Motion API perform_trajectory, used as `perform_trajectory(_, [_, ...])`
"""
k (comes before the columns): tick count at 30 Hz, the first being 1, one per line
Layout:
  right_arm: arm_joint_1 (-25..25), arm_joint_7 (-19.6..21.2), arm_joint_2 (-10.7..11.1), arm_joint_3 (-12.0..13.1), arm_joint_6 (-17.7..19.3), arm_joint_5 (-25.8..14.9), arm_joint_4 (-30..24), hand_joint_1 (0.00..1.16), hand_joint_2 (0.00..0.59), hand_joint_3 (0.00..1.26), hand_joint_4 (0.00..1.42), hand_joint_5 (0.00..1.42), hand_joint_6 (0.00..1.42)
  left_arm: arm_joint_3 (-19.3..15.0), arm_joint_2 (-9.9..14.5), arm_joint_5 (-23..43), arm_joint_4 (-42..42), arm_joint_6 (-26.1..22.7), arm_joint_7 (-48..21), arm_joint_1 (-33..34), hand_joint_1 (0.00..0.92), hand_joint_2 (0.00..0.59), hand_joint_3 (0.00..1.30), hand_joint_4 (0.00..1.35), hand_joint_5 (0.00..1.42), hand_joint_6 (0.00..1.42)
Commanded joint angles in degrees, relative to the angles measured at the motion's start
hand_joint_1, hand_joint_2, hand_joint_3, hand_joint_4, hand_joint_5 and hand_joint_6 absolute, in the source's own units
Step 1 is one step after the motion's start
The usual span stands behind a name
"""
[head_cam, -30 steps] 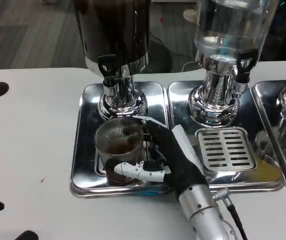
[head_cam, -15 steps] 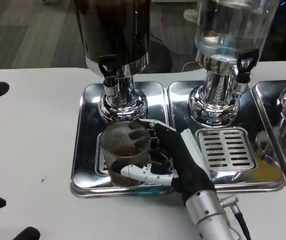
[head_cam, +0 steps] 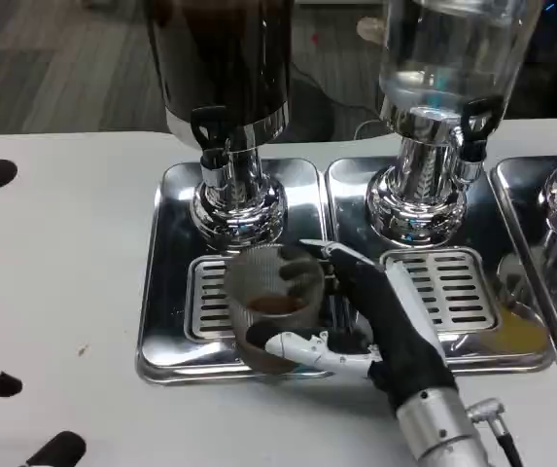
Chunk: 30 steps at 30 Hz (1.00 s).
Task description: Grasp the cup under the faucet to collect the drink, then remove the cup.
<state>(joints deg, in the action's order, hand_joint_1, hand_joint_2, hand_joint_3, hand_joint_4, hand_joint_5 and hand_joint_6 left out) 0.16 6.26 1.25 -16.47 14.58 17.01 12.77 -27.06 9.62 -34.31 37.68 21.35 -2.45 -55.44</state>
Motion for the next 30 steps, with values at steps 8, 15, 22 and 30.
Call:
perform_trajectory(8, [5.81, -2.52, 3.75, 2.08, 9.07, -2.31, -7.93, 0.79, 0.105, 0.43, 0.44, 0.47, 0.28, 2.42, 0.71, -2.02, -0.36, -2.76, -1.79, 2.18, 0.000, 0.112, 0.45, 0.36, 0.47, 0.62])
perform_trajectory(15, [8.74, -3.41, 6.47, 4.47, 13.82, -3.02, -7.97, 0.79, 0.092, 0.43, 0.43, 0.47, 0.28, 4.03, 1.12, -3.15, -0.19, -4.61, -2.56, 3.82, 0.000, 0.112, 0.45, 0.36, 0.47, 0.62])
perform_trajectory(22, [10.61, -3.44, 8.63, 5.75, 19.19, -2.64, -6.30, 0.80, 0.089, 0.43, 0.43, 0.46, 0.28, 5.32, 1.35, -3.69, -0.07, -6.26, -3.12, 4.95, 0.000, 0.109, 0.45, 0.36, 0.47, 0.62])
perform_trajectory(30, [12.45, -4.36, 10.16, 7.55, 23.79, -3.81, -3.16, 0.80, 0.089, 0.43, 0.43, 0.46, 0.28, 7.17, 1.62, -5.43, 0.25, -8.07, -3.50, 5.84, 0.000, 0.109, 0.45, 0.36, 0.47, 0.62])
